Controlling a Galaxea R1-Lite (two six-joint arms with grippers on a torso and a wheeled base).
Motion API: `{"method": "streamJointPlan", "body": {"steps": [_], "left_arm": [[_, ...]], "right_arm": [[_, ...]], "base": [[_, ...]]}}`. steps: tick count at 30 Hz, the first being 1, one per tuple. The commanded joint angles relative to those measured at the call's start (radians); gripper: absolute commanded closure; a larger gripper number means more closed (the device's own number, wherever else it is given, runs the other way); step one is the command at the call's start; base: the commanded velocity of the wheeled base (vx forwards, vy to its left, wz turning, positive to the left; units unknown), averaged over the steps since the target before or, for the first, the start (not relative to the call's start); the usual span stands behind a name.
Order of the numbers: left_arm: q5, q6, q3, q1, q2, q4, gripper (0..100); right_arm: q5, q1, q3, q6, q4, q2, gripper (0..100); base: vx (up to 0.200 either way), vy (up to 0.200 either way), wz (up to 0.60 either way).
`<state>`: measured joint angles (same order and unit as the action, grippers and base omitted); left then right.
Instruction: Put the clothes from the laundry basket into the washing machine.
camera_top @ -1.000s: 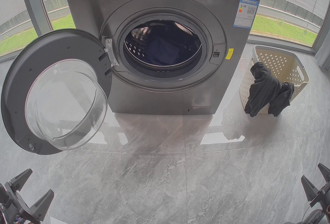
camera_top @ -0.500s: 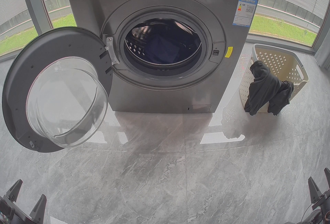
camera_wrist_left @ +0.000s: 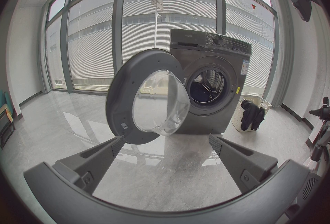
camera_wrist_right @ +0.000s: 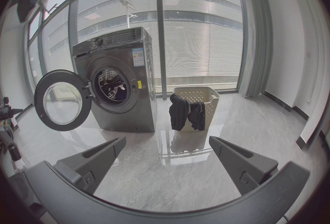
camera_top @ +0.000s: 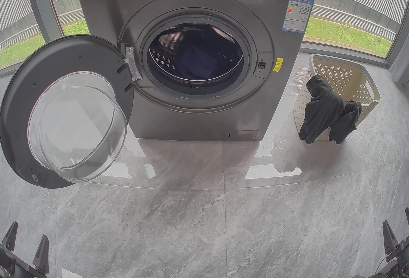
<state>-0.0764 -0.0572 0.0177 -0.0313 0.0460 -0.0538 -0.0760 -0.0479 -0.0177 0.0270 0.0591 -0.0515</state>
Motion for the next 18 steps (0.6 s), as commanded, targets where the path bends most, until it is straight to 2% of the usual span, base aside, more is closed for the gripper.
{"method": "streamJointPlan", "body": {"steps": [1,2,3,5,7,12,18], "left_arm": [[0.033,-0.004,-0.012,0.027,-0.044,0.046,0],[0.036,0.008,-0.016,0.027,-0.046,0.043,0],[0.04,0.025,-0.018,0.027,-0.044,0.049,0],[0.053,0.046,-0.018,0.028,-0.044,0.051,0],[0.056,0.042,-0.018,0.027,-0.044,0.052,0],[0.055,0.027,-0.018,0.027,-0.044,0.051,0],[0.056,0.027,-0.018,0.027,-0.044,0.051,0]], "right_arm": [[-0.013,0.042,0.016,-0.007,-0.016,0.048,0],[-0.013,0.042,0.012,0.011,-0.032,0.048,0],[0.007,0.043,0.007,0.033,-0.048,0.048,0],[0.065,0.04,0.016,0.005,-0.059,0.047,0],[0.097,0.04,0.018,-0.029,-0.058,0.048,0],[0.097,0.042,0.018,-0.025,-0.059,0.048,0],[0.097,0.04,0.018,-0.025,-0.058,0.05,0]], "base": [[0.0,0.0,0.0],[0.0,0.0,0.0],[0.0,0.0,0.0],[0.0,0.0,0.0],[0.0,-0.1,0.0],[0.0,-0.2,0.0],[0.0,-0.2,0.0]]}}
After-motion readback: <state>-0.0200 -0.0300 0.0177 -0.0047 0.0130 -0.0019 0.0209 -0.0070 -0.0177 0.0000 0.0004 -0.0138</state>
